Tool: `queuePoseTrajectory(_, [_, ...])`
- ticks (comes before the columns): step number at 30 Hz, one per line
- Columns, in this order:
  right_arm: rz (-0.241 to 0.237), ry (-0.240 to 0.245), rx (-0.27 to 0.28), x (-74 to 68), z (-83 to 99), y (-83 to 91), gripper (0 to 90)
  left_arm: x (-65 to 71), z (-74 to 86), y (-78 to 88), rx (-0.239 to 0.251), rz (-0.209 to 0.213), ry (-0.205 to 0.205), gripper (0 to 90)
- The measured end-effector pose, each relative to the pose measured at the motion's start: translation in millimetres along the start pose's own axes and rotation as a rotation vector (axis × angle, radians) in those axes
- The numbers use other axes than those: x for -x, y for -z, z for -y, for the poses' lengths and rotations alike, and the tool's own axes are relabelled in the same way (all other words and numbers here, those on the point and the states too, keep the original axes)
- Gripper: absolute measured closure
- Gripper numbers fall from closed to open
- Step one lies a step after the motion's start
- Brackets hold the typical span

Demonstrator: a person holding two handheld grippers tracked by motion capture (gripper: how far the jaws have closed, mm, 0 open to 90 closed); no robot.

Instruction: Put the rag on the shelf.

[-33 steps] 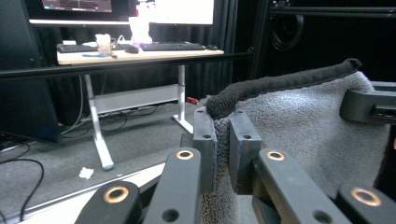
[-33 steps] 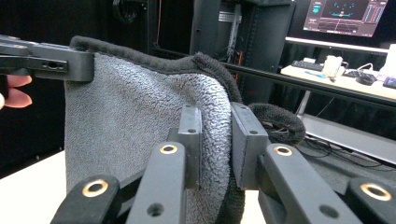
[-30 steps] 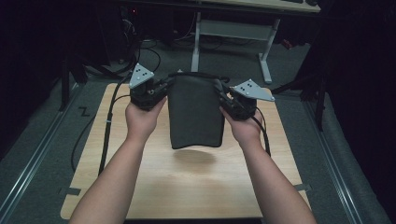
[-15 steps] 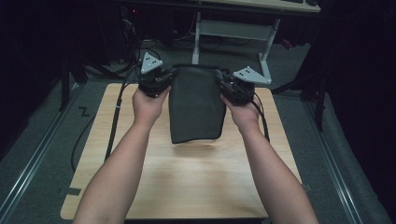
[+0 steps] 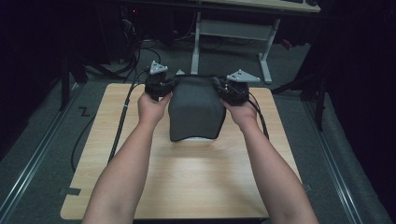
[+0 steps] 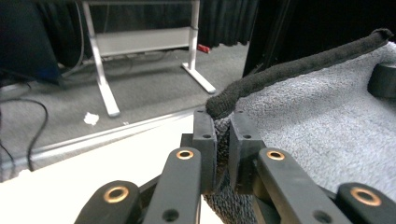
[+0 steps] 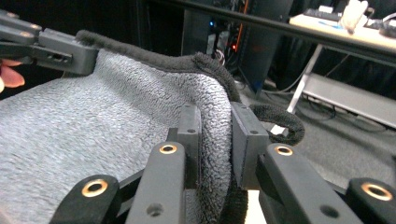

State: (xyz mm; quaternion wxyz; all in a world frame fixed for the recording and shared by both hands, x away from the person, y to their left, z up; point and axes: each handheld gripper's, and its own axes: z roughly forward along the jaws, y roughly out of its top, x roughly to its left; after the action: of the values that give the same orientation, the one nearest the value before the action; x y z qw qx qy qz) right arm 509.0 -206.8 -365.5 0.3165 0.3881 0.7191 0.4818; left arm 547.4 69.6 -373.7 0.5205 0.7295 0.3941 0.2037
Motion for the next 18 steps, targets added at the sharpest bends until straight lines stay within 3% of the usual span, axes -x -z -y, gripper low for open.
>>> queuePoseTrajectory(18, [-0.048, -0.035, -0.088, 15.2, 19.9, -10.1, 77.3, -7.3, 31.7, -18.6, -0.075, 0.068, 0.056, 83.8])
